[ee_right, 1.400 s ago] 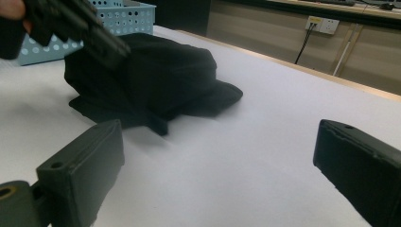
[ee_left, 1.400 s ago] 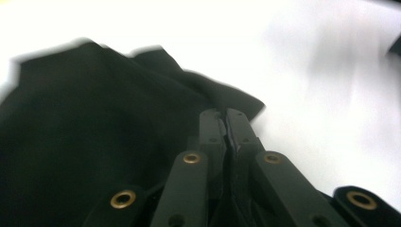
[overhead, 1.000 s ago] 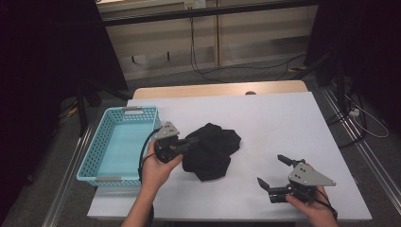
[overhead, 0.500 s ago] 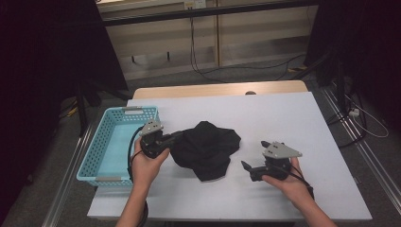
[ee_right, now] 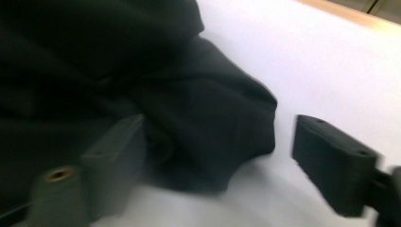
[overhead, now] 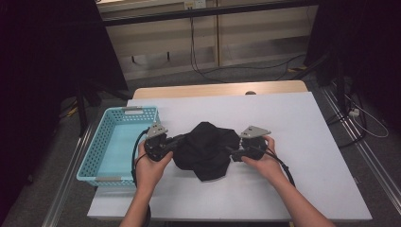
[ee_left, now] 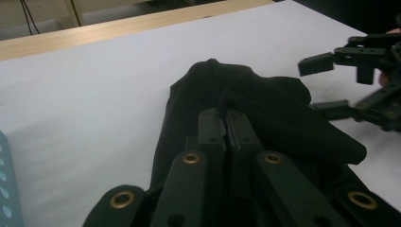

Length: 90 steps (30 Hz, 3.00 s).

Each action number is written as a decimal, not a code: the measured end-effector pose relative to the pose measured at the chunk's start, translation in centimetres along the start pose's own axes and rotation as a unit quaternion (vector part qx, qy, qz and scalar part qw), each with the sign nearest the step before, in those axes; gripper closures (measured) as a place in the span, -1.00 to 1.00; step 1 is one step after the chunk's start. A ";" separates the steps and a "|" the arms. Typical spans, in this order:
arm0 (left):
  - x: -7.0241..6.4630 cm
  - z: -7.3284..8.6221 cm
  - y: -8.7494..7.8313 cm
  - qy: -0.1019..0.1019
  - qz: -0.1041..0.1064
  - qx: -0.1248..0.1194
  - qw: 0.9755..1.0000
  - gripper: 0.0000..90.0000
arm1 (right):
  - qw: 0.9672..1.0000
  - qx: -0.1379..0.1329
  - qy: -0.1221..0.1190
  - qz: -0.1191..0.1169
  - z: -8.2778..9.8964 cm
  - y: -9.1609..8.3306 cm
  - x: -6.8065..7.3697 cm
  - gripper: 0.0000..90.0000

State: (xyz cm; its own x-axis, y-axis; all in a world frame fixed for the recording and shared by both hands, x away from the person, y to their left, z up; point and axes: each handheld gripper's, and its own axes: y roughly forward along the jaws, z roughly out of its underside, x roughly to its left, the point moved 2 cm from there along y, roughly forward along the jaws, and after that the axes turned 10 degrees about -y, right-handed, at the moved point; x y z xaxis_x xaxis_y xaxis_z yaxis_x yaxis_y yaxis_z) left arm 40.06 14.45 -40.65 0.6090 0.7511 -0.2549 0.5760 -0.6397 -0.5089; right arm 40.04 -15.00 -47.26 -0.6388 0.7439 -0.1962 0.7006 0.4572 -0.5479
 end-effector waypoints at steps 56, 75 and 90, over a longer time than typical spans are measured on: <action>-2.1 1.7 1.6 -0.003 0.024 0.018 1.000 -0.49 | 0.997 0.004 0.004 -0.083 -0.8 -2.2 2.0 0.76; -5.7 4.3 4.7 0.060 0.079 0.074 0.992 -0.27 | 0.993 -0.032 0.116 -0.015 0.6 -5.3 -3.8 0.83; -6.1 3.9 5.9 0.054 0.086 0.107 0.989 0.81 | 0.991 -0.030 0.127 -0.004 1.7 -6.7 -4.3 0.83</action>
State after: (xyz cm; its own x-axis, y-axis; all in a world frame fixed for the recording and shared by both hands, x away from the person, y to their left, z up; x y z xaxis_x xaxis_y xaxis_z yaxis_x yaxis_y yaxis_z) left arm 37.67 6.72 -45.29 0.7491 0.6047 -0.2706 0.3366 -0.6992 -0.6307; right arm 37.60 -22.11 -44.12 -0.5491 0.8355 0.0223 0.7188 0.4857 -0.4975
